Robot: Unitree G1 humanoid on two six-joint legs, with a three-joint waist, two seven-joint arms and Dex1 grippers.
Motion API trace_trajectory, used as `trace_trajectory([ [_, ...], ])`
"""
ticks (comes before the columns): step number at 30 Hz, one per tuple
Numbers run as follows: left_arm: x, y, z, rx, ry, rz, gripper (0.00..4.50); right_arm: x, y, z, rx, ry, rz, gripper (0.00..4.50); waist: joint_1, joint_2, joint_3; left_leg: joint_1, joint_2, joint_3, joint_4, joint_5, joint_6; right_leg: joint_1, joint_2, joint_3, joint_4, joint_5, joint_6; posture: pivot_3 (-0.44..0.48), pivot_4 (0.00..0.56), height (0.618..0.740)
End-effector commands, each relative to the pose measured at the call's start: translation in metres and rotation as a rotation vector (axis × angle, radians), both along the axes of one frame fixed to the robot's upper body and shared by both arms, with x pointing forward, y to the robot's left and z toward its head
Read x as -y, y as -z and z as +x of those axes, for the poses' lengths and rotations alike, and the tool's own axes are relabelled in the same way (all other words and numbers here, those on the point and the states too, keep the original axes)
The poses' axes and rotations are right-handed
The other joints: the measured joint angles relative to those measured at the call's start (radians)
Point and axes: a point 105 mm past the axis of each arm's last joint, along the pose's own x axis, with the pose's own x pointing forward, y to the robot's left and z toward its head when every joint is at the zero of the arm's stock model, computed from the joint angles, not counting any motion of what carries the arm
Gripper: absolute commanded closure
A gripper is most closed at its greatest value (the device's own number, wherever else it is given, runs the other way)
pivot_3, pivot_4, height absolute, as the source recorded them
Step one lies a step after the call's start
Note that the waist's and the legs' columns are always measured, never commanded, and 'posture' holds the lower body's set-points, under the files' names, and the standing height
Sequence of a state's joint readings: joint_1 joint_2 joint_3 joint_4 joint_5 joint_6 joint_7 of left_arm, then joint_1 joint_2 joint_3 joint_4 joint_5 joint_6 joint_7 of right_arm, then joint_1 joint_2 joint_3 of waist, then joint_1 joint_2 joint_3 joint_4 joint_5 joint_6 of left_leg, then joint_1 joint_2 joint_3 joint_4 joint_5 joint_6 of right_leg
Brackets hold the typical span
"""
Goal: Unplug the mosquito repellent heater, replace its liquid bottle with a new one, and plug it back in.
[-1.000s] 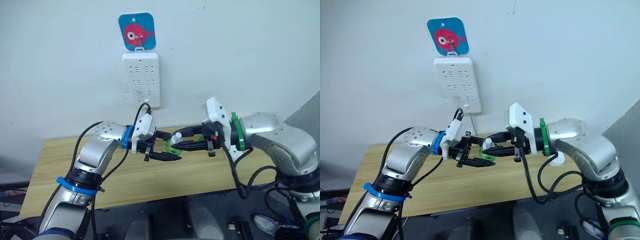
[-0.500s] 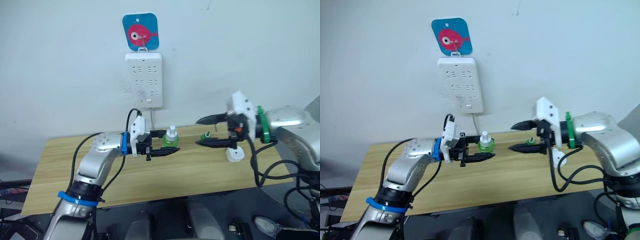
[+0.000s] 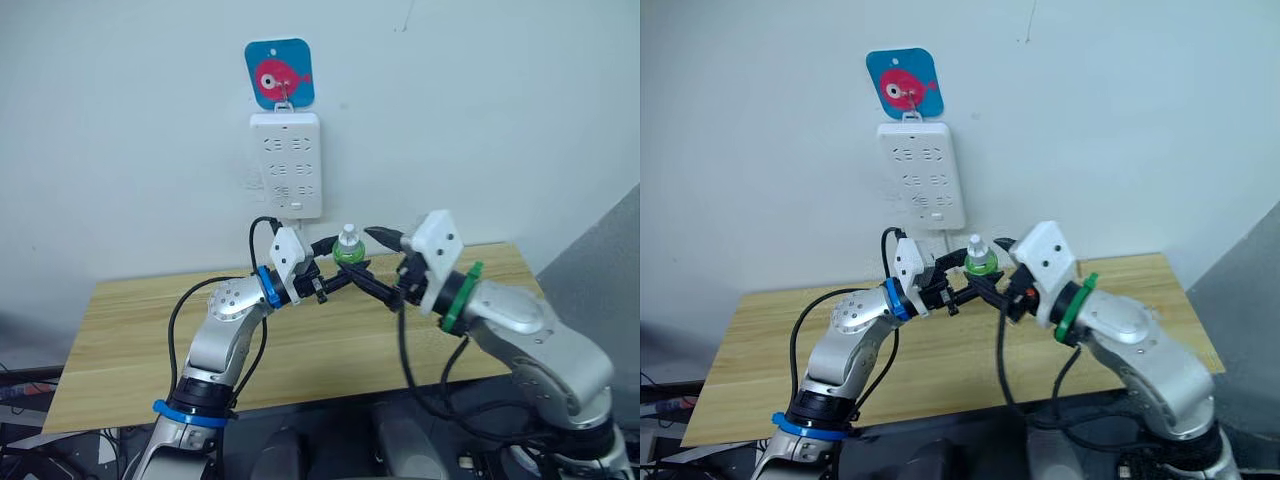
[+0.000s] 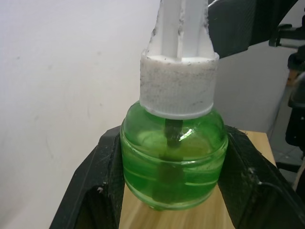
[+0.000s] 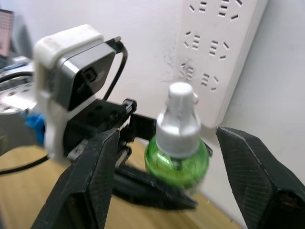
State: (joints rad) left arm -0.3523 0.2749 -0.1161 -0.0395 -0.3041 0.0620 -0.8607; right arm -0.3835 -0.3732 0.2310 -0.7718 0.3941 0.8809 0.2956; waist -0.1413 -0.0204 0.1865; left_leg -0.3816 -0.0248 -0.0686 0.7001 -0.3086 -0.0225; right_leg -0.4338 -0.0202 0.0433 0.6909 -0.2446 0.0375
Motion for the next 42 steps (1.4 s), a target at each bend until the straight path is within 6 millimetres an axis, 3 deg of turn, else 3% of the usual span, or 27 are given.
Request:
trace_trajectory([
  [1, 0.003, -0.01, -0.001, 0.058, 0.007, -0.01, 2.25, 0.001, -0.009, 0.008, 0.064, 0.054, 0.012, 1.14, 0.001, 0.0, -0.001, 0.0, 0.0, -0.001, 0.0, 0.0, 0.0, 0.0, 0.0, 0.0, -0.001, 0.0, 0.0, -0.21, 0.137, 0.73],
  [5, 0.003, -0.009, -0.003, 0.058, 0.015, -0.012, 2.25, 0.002, -0.012, 0.013, 0.078, 0.069, 0.031, 1.14, -0.001, 0.0, -0.002, 0.0, 0.0, 0.0, 0.0, 0.0, 0.0, 0.0, 0.0, 0.0, -0.002, 0.0, 0.0, -0.206, 0.132, 0.73],
  [12, 0.003, -0.009, -0.009, 0.07, 0.042, -0.002, 2.25, 0.0, -0.011, 0.006, 0.06, -0.024, 0.019, 3.45, -0.001, 0.0, -0.003, 0.0, 0.0, -0.001, 0.0, 0.0, 0.0, 0.001, 0.0, -0.001, -0.001, 0.0, 0.0, -0.2, 0.131, 0.73],
  [17, 0.004, -0.007, -0.025, 0.062, 0.167, 0.045, 2.25, -0.004, -0.013, -0.011, 0.058, -0.276, -0.051, 3.44, -0.002, 0.0, -0.003, 0.0, 0.0, -0.001, 0.0, 0.0, 0.0, 0.001, 0.001, -0.001, -0.002, 0.0, 0.0, -0.211, 0.136, 0.73],
  [22, -0.003, -0.001, -0.059, 0.075, 0.424, 0.167, 2.25, 0.011, -0.014, -0.019, 0.008, -0.637, -0.255, 3.44, -0.007, 0.001, -0.003, 0.003, 0.001, -0.001, -0.001, 0.0, 0.001, 0.006, 0.002, -0.004, -0.006, 0.0, 0.0, -0.2, 0.132, 0.73],
  [27, -0.006, -0.008, -0.058, 0.091, 0.453, 0.171, 2.25, 0.02, 0.0, -0.017, -0.099, -0.752, -0.332, 3.44, 0.0, 0.0, -0.003, 0.013, 0.002, -0.003, -0.003, -0.001, 0.002, 0.018, 0.003, -0.005, -0.011, 0.0, 0.0, -0.177, 0.133, 0.73],
  [32, -0.003, -0.014, -0.059, 0.1, 0.437, 0.14, 2.25, 0.027, -0.004, -0.004, -0.061, -0.682, -0.304, 1.69, 0.003, 0.0, -0.003, 0.014, 0.001, -0.003, -0.003, -0.001, 0.002, 0.019, 0.002, -0.002, -0.011, 0.0, 0.0, -0.183, 0.136, 0.73],
  [35, -0.004, -0.014, -0.057, 0.086, 0.389, 0.11, 2.25, 0.048, -0.005, 0.005, -0.038, -0.58, -0.326, 0.65, 0.003, 0.0, -0.003, 0.014, 0.001, -0.003, -0.003, -0.001, 0.002, 0.019, 0.002, -0.003, -0.011, 0.0, 0.0, -0.191, 0.135, 0.73],
  [39, -0.006, -0.011, -0.05, 0.074, 0.288, 0.068, 2.25, 0.087, 0.003, -0.001, -0.061, -0.429, -0.362, 0.63, 0.015, 0.0, -0.003, 0.014, 0.001, -0.004, -0.003, -0.001, 0.002, 0.02, 0.001, -0.003, -0.012, 0.0, 0.0, -0.197, 0.138, 0.73],
  [42, -0.004, -0.009, -0.047, 0.056, 0.264, 0.057, 2.25, 0.082, 0.0, -0.018, -0.034, -0.382, -0.305, 0.63, 0.019, 0.0, -0.003, 0.014, 0.001, -0.003, -0.003, -0.002, 0.002, 0.019, 0.001, -0.002, -0.012, -0.001, 0.001, -0.205, 0.14, 0.73],
])
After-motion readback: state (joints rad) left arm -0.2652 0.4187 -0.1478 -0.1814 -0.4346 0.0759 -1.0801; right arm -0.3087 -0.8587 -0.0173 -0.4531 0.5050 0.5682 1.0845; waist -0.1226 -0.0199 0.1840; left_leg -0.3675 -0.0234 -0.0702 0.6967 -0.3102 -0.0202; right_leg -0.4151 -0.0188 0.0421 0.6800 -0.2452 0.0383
